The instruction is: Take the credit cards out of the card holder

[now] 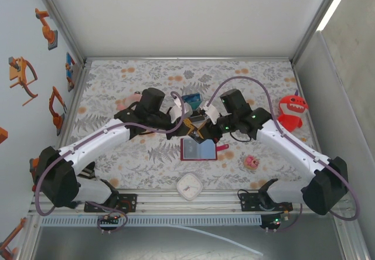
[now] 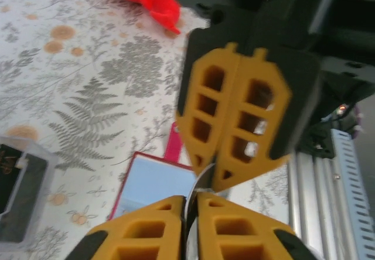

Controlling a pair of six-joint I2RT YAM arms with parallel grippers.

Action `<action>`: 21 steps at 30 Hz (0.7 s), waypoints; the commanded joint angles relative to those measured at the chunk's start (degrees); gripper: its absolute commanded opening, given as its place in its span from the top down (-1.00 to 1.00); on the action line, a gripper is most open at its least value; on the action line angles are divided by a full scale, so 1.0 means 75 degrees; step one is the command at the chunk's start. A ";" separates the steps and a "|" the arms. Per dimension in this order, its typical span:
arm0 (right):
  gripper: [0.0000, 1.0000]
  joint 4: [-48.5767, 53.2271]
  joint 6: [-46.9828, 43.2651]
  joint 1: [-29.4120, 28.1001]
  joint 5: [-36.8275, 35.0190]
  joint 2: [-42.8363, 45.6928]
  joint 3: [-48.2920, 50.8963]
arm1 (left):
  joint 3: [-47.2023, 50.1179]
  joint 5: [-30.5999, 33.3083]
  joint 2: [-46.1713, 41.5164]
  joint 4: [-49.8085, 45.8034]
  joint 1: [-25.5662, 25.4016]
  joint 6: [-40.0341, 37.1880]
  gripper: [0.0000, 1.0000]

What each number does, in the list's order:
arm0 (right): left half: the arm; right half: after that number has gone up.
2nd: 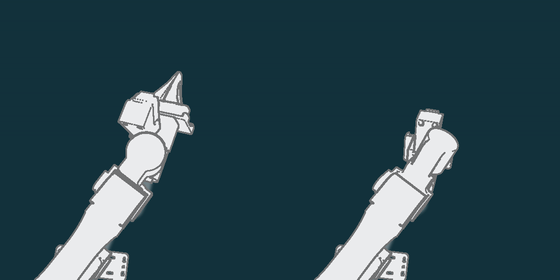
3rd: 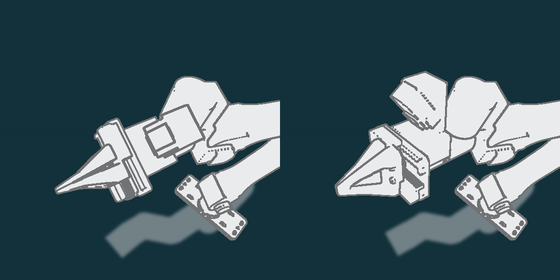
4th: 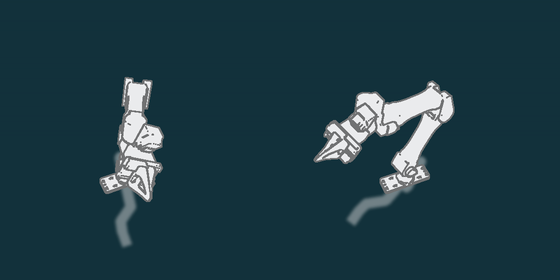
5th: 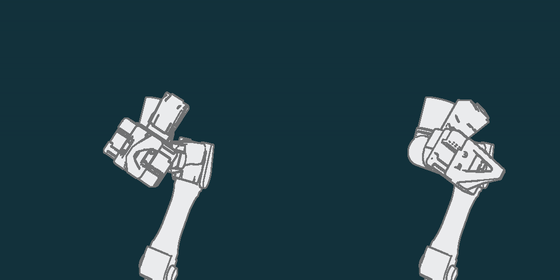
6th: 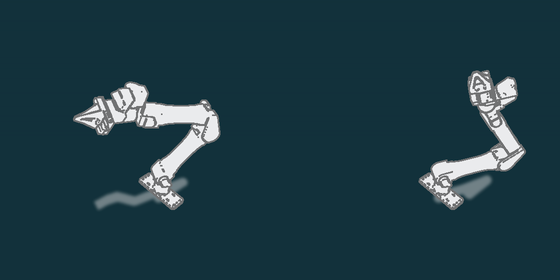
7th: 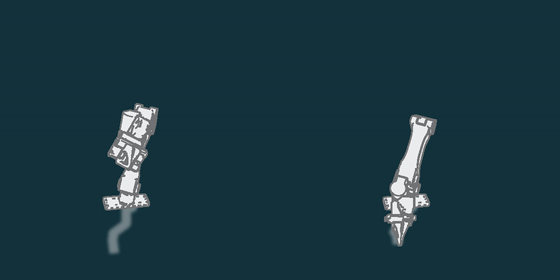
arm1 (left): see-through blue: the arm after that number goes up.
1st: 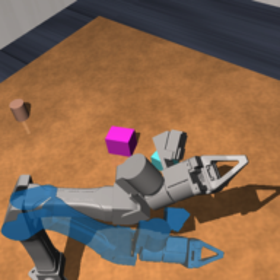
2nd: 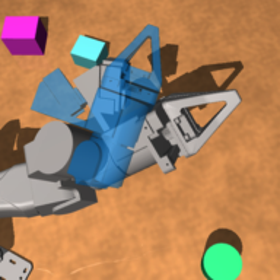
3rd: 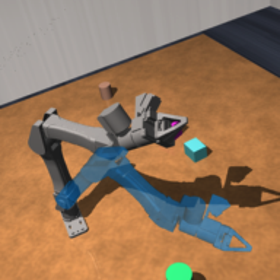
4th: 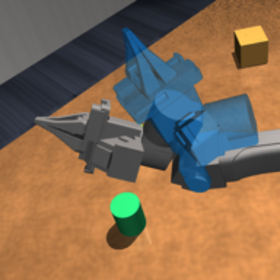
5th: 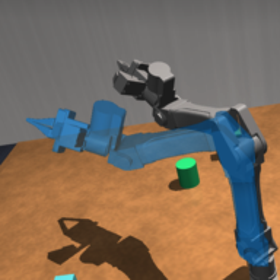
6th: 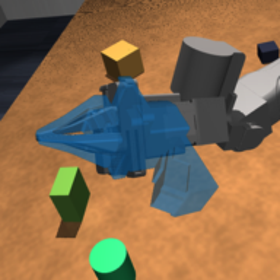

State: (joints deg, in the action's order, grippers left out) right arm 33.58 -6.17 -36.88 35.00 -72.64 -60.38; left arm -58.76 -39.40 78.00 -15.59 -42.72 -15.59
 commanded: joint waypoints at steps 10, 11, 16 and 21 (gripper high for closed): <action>0.43 -0.0944 0.0619 -0.0030 -0.1140 0.0635 0.0273 | 0.0460 0.0480 -0.0424 0.0635 0.0008 0.0431 1.00; 0.30 -0.1061 0.0797 -0.0028 -0.1397 0.0769 0.0377 | 0.0607 0.0751 -0.0582 0.0863 0.0004 0.0623 1.00; 0.01 -0.1770 0.1846 0.0041 -0.2539 0.1581 0.1153 | 0.1654 0.1910 -0.1482 0.2507 0.0010 0.1997 1.00; -0.04 -0.2953 0.3103 0.0119 -0.2728 0.2192 0.1986 | 0.2658 0.2810 -0.2346 0.4049 0.0004 0.3434 1.00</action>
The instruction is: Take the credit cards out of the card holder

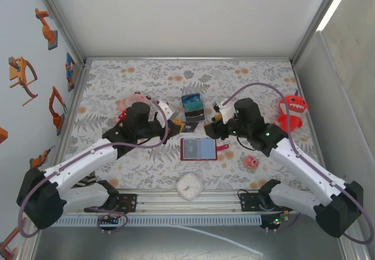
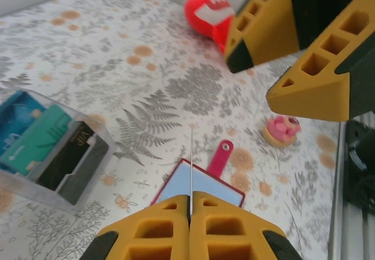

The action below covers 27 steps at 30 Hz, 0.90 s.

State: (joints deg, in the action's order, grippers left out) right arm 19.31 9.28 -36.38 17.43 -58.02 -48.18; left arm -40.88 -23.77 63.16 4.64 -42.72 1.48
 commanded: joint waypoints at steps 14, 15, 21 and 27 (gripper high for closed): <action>-0.07 -0.4246 0.2305 0.0058 0.2174 -0.0249 0.0889 | 0.0605 0.0329 -0.1232 0.2255 0.0012 0.2674 1.00; -0.08 -0.4399 0.2335 0.0058 0.2368 -0.0288 0.0884 | 0.0605 0.0237 -0.1250 0.2335 0.0007 0.2731 1.00; -0.09 -0.4661 0.2302 0.0069 0.2880 -0.0463 0.0817 | 0.0682 -0.0209 -0.1251 0.2845 0.0006 0.3069 1.00; 0.06 -0.4886 0.2371 0.0070 0.3183 -0.0591 0.0855 | 0.0752 -0.0375 -0.1268 0.3208 0.0012 0.3175 1.00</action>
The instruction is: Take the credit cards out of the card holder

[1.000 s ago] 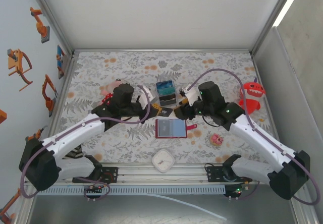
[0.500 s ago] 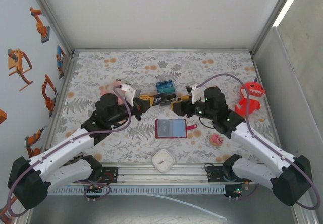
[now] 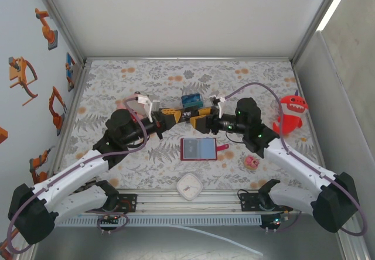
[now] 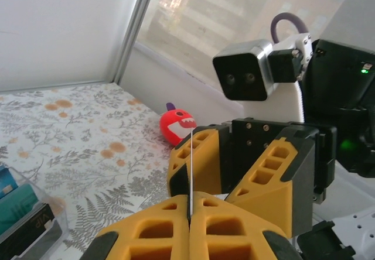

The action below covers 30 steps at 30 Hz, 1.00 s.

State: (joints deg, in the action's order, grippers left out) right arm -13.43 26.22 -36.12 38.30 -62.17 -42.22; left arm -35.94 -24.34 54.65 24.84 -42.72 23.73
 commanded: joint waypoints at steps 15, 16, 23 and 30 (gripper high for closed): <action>1.00 -0.0773 -0.0012 0.0070 0.0429 0.0594 0.0366 | 0.0060 -0.0556 -0.0085 0.0001 0.0099 0.0065 0.69; 1.00 -0.0578 -0.0095 0.0067 0.0426 0.0593 0.0325 | -0.0027 -0.0648 -0.0088 -0.0189 0.0105 -0.0039 0.49; 1.00 0.0412 -0.0733 0.0070 0.0534 0.0600 0.0085 | -0.1271 -0.1055 -0.0129 -0.2908 0.0110 -0.1872 -0.32; 1.00 0.0988 -0.0996 0.0070 0.0823 0.0440 -0.0189 | -0.2981 -0.0768 0.0788 -0.5770 0.0116 -0.3613 -0.42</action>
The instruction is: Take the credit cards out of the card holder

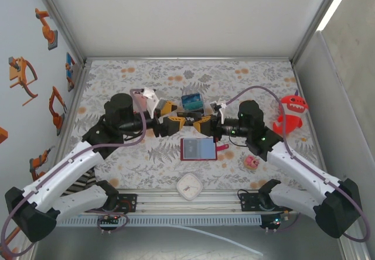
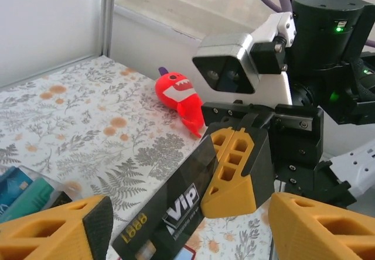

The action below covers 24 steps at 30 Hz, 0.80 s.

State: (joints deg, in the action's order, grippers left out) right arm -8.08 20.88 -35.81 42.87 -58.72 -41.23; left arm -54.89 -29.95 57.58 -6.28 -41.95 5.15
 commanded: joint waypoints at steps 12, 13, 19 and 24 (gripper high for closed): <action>1.00 0.0407 -0.0293 0.0029 0.0395 -0.0135 -0.0409 | -0.1875 -0.0514 0.2218 -0.2689 0.0034 -0.2363 -0.15; 1.00 0.0425 -0.0309 0.0029 0.0356 -0.0127 -0.0398 | -0.1935 -0.0571 0.2302 -0.2741 0.0062 -0.2396 0.02; 1.00 0.0746 -0.0471 0.0029 -0.0124 -0.0098 -0.0420 | -0.1952 -0.0708 0.2478 -0.2595 0.0133 -0.2379 0.72; 0.34 0.1153 -0.0531 0.0041 -0.1210 -0.0023 -0.0468 | -0.1755 -0.0459 0.2463 -0.2194 0.0256 -0.2599 1.00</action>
State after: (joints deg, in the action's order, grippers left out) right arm -1.93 17.96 -35.38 38.09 -60.03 -42.28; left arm -68.23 -35.99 75.64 -25.32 -41.63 -12.23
